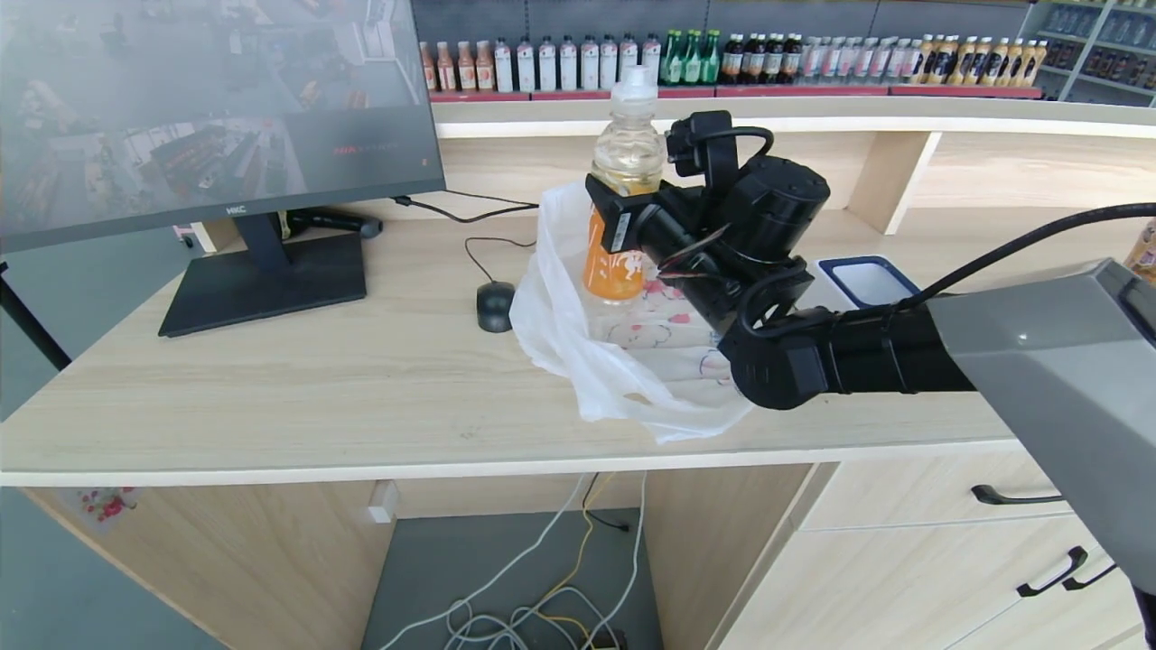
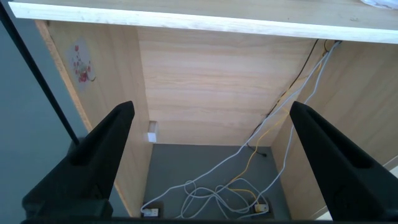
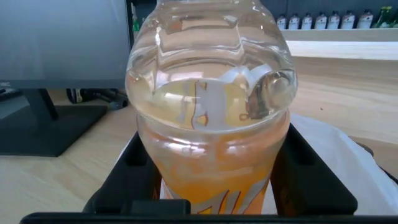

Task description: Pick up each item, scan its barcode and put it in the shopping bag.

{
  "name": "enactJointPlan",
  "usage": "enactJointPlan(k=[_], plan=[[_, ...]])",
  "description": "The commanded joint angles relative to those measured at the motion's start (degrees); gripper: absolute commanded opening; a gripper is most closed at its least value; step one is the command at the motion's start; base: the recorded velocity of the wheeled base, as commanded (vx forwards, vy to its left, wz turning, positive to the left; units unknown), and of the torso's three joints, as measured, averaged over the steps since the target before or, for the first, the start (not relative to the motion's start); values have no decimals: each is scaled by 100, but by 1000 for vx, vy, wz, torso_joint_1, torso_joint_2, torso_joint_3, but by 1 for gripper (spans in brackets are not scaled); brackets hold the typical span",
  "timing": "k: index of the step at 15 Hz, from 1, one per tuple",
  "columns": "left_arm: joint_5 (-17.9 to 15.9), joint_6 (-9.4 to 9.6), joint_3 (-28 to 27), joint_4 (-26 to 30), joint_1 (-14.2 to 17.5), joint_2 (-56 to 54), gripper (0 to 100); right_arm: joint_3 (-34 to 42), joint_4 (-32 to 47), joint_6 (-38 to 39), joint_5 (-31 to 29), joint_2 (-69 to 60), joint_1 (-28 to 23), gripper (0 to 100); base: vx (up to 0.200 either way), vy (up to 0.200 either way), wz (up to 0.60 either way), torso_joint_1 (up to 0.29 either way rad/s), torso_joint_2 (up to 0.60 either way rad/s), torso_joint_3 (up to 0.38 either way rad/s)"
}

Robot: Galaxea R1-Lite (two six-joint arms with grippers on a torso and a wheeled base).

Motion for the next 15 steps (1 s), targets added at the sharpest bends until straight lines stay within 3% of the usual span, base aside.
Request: enactJointPlan(k=[1,15], plan=[[4,-1,0,7,1,-2,100,-316,44,-6,0,326,6,0,0,0,0,0,0,0],[4,-1,0,-2,1,-2,100,-395,149,-111,-9,581,15,0,0,0,0,0,0,0]])
